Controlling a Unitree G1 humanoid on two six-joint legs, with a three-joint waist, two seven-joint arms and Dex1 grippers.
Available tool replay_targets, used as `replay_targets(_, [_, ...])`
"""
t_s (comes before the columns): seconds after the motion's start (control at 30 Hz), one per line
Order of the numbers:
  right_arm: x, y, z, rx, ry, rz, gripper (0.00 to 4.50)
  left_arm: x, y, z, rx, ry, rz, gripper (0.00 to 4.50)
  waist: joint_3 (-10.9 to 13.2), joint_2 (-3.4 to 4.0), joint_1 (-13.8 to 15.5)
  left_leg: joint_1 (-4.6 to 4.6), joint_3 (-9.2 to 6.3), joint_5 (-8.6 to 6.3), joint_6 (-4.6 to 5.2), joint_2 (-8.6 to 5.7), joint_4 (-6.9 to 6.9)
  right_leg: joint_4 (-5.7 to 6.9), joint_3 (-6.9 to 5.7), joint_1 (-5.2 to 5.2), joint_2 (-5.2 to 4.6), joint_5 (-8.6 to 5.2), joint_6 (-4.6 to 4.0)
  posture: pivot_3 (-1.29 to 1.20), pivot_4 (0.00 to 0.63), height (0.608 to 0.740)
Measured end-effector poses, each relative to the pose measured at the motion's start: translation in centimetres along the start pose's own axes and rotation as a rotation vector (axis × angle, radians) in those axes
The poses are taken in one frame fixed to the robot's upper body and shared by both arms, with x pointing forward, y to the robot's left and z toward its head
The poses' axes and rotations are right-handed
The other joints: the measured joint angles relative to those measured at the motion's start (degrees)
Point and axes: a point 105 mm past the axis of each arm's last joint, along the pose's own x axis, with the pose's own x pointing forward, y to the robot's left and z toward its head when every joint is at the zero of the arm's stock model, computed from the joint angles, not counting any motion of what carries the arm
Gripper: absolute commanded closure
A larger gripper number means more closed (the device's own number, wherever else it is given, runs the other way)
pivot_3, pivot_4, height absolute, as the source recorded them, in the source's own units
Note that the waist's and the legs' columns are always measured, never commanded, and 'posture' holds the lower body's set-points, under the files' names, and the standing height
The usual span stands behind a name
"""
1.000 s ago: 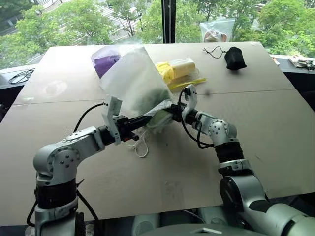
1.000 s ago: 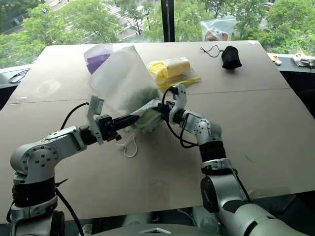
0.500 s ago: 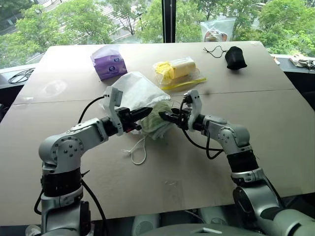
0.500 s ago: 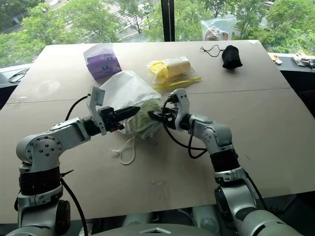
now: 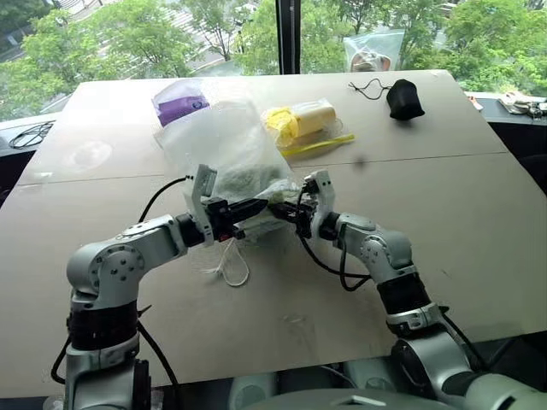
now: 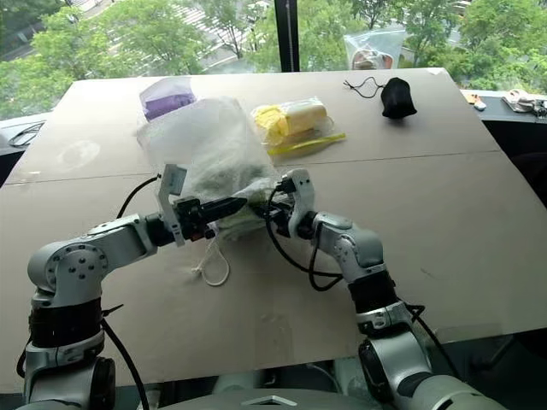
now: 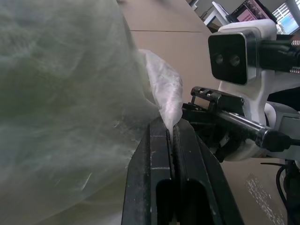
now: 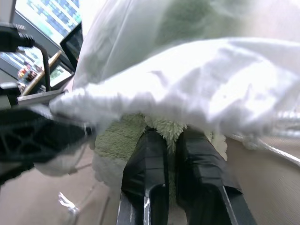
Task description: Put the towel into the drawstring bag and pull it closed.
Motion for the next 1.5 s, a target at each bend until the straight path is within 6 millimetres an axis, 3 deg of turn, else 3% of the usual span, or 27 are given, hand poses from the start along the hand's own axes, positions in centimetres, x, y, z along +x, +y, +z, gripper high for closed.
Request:
replay_targets(0.2, [0.1, -1.3, 1.5, 0.162, -0.077, 0.03, 4.44, 0.1, -3.5, -0.2, -0.008, 0.017, -0.16, 4.5, 0.0, 0.0, 0.2, -0.02, 0.02, 0.0, 0.0, -0.09, 0.0, -0.1, 0.01, 0.06, -0.17, 0.01, 0.01, 0.0, 0.15, 0.74])
replay_targets(0.37, [0.8, -1.3, 1.3, 0.166, -0.064, 0.051, 4.44, 0.6, -4.0, -0.6, -0.017, 0.017, -0.162, 4.5, 0.0, 0.01, -0.1, 0.0, -0.04, 0.0, 0.0, -0.05, -0.07, -0.07, 0.08, 0.03, -0.04, 0.0, -0.01, 0.0, 0.15, 0.74])
replay_targets(0.4, [0.9, -1.3, 1.2, 0.154, -0.058, 0.053, 3.7, 0.6, -4.0, -0.6, -0.015, 0.011, -0.154, 4.5, 0.0, 0.02, -0.1, 0.01, -0.05, 0.0, 0.0, -0.03, -0.08, -0.05, 0.08, 0.02, -0.01, 0.0, -0.02, 0.0, 0.15, 0.74])
replay_targets(0.53, [0.7, 0.2, 1.8, 0.077, -0.054, 0.101, 2.0, 0.2, -3.0, 0.2, 0.023, -0.007, -0.107, 4.5, 0.1, 0.07, -0.1, 0.01, -0.04, 0.0, 0.0, -0.01, -0.09, -0.04, 0.03, 0.0, 0.02, 0.0, -0.02, 0.0, 0.15, 0.74])
replay_targets(0.63, [-2.7, 0.1, 1.7, -0.107, -0.008, 0.07, 2.0, 0.2, -1.5, 1.2, 0.052, 0.01, -0.088, 4.5, 0.1, 0.11, 1.0, -0.03, -0.06, 0.0, 0.0, -0.13, -0.09, -0.18, -0.13, 0.04, -0.05, -0.02, 0.0, 0.0, 0.15, 0.74])
replay_targets(0.7, [-5.3, -0.5, 0.4, -0.207, 0.072, 0.028, 2.0, -0.3, 0.4, 2.7, 0.083, -0.014, -0.026, 4.5, 0.1, 0.12, 1.5, -0.06, -0.02, 0.0, 0.0, -0.34, -0.08, -0.23, -0.1, 0.04, -0.15, -0.03, 0.03, 0.0, 0.15, 0.74])
replay_targets(0.8, [-7.7, -1.0, -0.6, -0.318, 0.15, -0.026, 2.0, -0.1, 1.5, 4.4, 0.145, -0.026, -0.028, 4.5, 0.3, 0.11, 1.1, -0.04, 0.04, 0.0, 0.01, -0.46, -0.09, -0.24, 0.04, 0.01, -0.15, -0.04, 0.05, 0.0, 0.15, 0.74])
replay_targets(0.93, [-8.5, -0.3, 0.2, -0.524, 0.173, -0.036, 0.72, 0.5, 3.0, 4.9, 0.248, 0.033, -0.033, 4.5, 0.3, 0.11, 0.9, 0.03, -0.04, 0.01, 0.01, -0.41, -0.13, -0.17, 0.0, -0.01, 0.03, -0.05, 0.04, 0.0, 0.15, 0.74])
replay_targets(0.97, [-8.8, -1.1, 0.6, -0.595, 0.181, -0.097, 0.23, 0.2, 3.6, 5.1, 0.288, 0.05, -0.026, 4.5, 0.3, 0.11, 0.8, 0.04, -0.04, 0.01, 0.01, -0.4, -0.16, -0.16, 0.01, -0.02, 0.04, -0.05, 0.03, 0.0, 0.15, 0.74])
replay_targets(1.0, [-8.7, -2.2, 0.8, -0.639, 0.188, -0.155, 0.08, -0.1, 3.9, 5.4, 0.317, 0.058, -0.03, 4.5, 0.3, 0.09, 0.7, 0.04, -0.04, 0.01, 0.01, -0.39, -0.16, -0.15, 0.02, -0.04, 0.04, -0.05, 0.03, 0.0, 0.15, 0.74])
replay_targets(1.13, [-6.7, -4.3, 1.9, -0.669, 0.156, -0.256, 0.08, -0.7, 4.4, 6.6, 0.398, 0.074, -0.049, 4.5, 0.4, 0.05, 0.1, -0.1, 0.03, 0.01, 0.01, -0.38, -0.16, -0.1, 0.1, -0.2, 0.04, -0.03, 0.02, 0.0, 0.15, 0.74])
replay_targets(1.2, [-4.8, -4.6, 2.2, -0.672, 0.152, -0.251, 0.08, -0.8, 4.6, 6.8, 0.428, 0.089, -0.052, 4.5, 0.4, 0.04, -0.2, -0.18, 0.1, 0.01, 0.01, -0.38, -0.18, -0.1, 0.17, -0.31, 0.04, -0.03, 0.03, 0.0, 0.15, 0.74])
replay_targets(1.23, [-2.9, -5.1, 2.4, -0.684, 0.158, -0.254, 0.08, -1.1, 4.8, 6.8, 0.446, 0.103, -0.048, 4.5, 0.4, -0.03, -0.4, -0.18, 0.18, 0.01, 0.01, -0.37, -0.18, -0.07, 0.24, -0.35, 0.05, -0.02, 0.03, 0.0, 0.15, 0.74])
replay_targets(1.33, [-0.4, -5.9, 2.3, -0.722, 0.172, -0.257, 0.08, -1.5, 4.8, 6.7, 0.476, 0.116, -0.048, 4.5, 0.5, -0.04, -0.3, -0.27, 0.19, 0.02, 0.0, -0.34, -0.26, -0.07, 0.22, -0.45, -0.01, -0.02, 0.03, 0.0, 0.15, 0.74])
replay_targets(1.43, [0.7, -6.0, 2.2, -0.718, 0.162, -0.232, 0.88, -2.4, 5.1, 6.2, 0.492, 0.132, -0.014, 4.5, 0.5, -0.04, -0.1, -0.81, 0.16, 0.16, -0.24, -0.16, -0.19, -0.08, 0.14, -0.88, -0.09, -0.01, 0.04, 0.0, 0.15, 0.74])
replay_targets(1.5, [0.8, -6.2, 2.2, -0.722, 0.157, -0.226, 1.74, -2.8, 5.3, 5.8, 0.491, 0.13, 0.003, 4.5, 0.5, -0.04, -0.1, -0.94, 0.15, 0.18, -0.29, -0.15, -0.14, -0.06, 0.1, -0.96, -0.17, 0.0, 0.06, 0.0, 0.15, 0.74])
